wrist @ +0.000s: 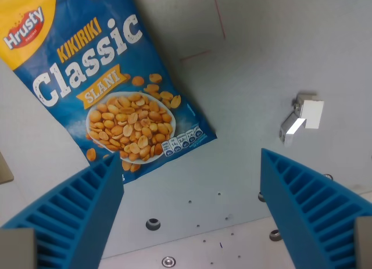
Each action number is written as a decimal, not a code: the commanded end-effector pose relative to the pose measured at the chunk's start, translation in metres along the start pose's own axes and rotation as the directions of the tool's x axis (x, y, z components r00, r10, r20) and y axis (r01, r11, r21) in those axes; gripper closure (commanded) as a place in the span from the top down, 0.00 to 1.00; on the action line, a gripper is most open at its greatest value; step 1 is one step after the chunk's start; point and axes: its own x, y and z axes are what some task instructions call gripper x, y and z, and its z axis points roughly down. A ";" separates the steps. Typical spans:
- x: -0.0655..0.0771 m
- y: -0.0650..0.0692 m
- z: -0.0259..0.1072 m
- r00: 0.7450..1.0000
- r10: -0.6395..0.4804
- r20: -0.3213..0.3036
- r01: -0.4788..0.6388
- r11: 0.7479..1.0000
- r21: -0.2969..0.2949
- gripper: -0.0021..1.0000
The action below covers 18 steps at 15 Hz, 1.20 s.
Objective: Rotate around gripper negative x
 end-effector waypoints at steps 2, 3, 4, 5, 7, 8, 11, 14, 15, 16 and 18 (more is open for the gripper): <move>0.000 0.000 -0.001 1.000 0.000 -0.003 0.000 1.000 -0.026 1.00; 0.000 0.000 -0.001 1.000 0.000 -0.003 0.000 0.999 -0.039 1.00; 0.000 0.000 -0.001 1.000 0.000 -0.003 0.000 0.999 -0.053 1.00; 0.000 0.000 -0.001 1.000 0.000 -0.003 0.000 0.998 -0.066 1.00; 0.000 0.000 -0.001 1.000 0.000 -0.003 0.000 0.996 -0.093 1.00; 0.000 0.000 -0.001 1.000 0.000 -0.003 0.000 0.994 -0.106 1.00; 0.000 0.000 -0.001 1.000 0.000 -0.003 -0.001 0.989 -0.145 1.00; 0.000 0.000 -0.001 1.000 0.000 -0.003 -0.001 0.983 -0.185 1.00; 0.000 0.000 -0.001 1.000 0.000 -0.003 -0.001 0.980 -0.198 1.00; 0.000 0.000 -0.001 1.000 0.000 -0.003 -0.001 0.977 -0.211 1.00; 0.000 0.000 -0.001 1.000 0.000 -0.003 -0.001 0.972 -0.237 1.00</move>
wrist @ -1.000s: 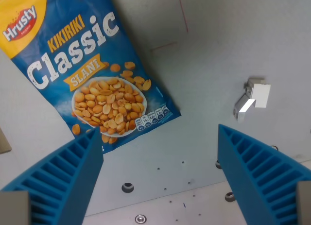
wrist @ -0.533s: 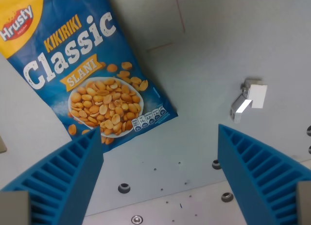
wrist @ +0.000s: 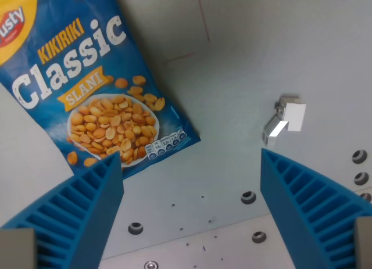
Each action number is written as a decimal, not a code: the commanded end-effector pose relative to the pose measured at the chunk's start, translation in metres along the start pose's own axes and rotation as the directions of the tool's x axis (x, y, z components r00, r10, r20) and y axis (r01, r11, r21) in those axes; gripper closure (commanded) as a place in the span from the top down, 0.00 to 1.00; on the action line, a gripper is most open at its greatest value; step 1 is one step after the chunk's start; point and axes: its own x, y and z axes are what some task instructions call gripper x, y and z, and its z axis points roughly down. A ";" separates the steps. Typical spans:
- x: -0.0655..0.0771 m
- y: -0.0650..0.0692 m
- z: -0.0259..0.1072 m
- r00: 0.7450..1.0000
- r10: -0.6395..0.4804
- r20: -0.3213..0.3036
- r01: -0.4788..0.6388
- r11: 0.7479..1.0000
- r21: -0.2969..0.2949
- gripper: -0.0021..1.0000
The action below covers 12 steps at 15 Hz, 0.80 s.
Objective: Rotate around gripper negative x
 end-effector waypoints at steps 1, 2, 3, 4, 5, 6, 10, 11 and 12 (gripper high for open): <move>0.000 -0.003 -0.004 1.000 0.017 0.002 -0.016 0.980 -0.198 1.00; 0.000 -0.003 -0.004 1.000 0.017 0.002 -0.016 0.977 -0.211 1.00; 0.000 -0.003 -0.004 1.000 0.017 0.002 -0.016 0.974 -0.224 1.00; 0.000 -0.003 -0.004 1.000 0.017 0.002 -0.016 0.971 -0.237 1.00; 0.000 -0.003 -0.004 1.000 0.017 0.002 -0.016 0.968 -0.250 1.00; 0.000 -0.003 -0.004 1.000 0.017 0.002 -0.016 0.965 -0.263 1.00; 0.000 -0.003 -0.004 1.000 0.017 0.002 -0.015 0.949 -0.314 1.00; 0.000 -0.003 -0.004 1.000 0.017 0.002 -0.015 0.945 -0.327 1.00; 0.000 -0.003 -0.004 1.000 0.017 0.002 -0.015 0.941 -0.339 1.00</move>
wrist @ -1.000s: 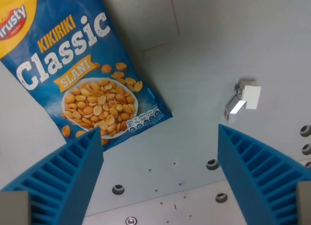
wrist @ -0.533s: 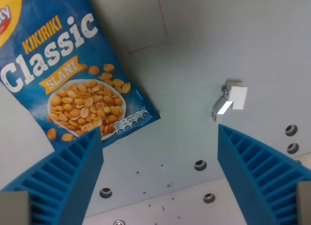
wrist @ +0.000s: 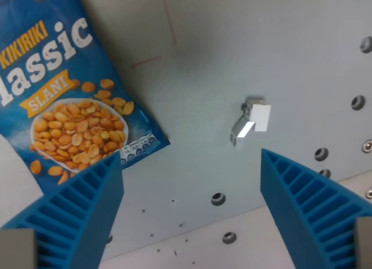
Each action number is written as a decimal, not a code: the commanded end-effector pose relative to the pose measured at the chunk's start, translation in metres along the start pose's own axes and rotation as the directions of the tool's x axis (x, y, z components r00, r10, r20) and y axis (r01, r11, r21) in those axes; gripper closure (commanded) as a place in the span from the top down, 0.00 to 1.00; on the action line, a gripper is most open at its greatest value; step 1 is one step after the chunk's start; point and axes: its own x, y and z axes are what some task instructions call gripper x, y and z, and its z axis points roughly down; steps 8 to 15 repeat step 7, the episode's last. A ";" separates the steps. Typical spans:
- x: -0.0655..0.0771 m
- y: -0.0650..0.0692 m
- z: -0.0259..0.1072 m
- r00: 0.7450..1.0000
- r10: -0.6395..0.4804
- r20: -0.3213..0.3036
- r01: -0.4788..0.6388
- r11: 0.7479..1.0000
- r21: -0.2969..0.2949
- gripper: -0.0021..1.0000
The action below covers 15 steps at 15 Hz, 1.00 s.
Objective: Rotate around gripper negative x
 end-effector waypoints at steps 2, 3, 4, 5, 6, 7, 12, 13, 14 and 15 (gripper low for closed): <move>0.003 -0.003 -0.005 1.000 0.024 0.019 -0.018 0.967 -0.253 1.00; 0.003 -0.003 -0.005 1.000 0.024 0.019 -0.018 0.964 -0.266 1.00; 0.003 -0.003 -0.005 1.000 0.024 0.019 -0.018 0.960 -0.279 1.00; 0.003 -0.003 -0.005 1.000 0.024 0.019 -0.017 0.956 -0.291 1.00; 0.003 -0.003 -0.005 1.000 0.024 0.019 -0.017 0.952 -0.304 1.00; 0.003 -0.003 -0.005 1.000 0.024 0.019 -0.017 0.948 -0.317 1.00; 0.003 -0.003 -0.005 1.000 0.024 0.019 -0.017 0.948 -0.317 1.00; 0.003 -0.003 -0.005 1.000 0.024 0.019 -0.017 0.948 -0.317 1.00; 0.003 -0.003 -0.005 1.000 0.024 0.019 -0.017 0.948 -0.317 1.00; 0.003 -0.003 -0.005 1.000 0.024 0.019 -0.017 0.948 -0.317 1.00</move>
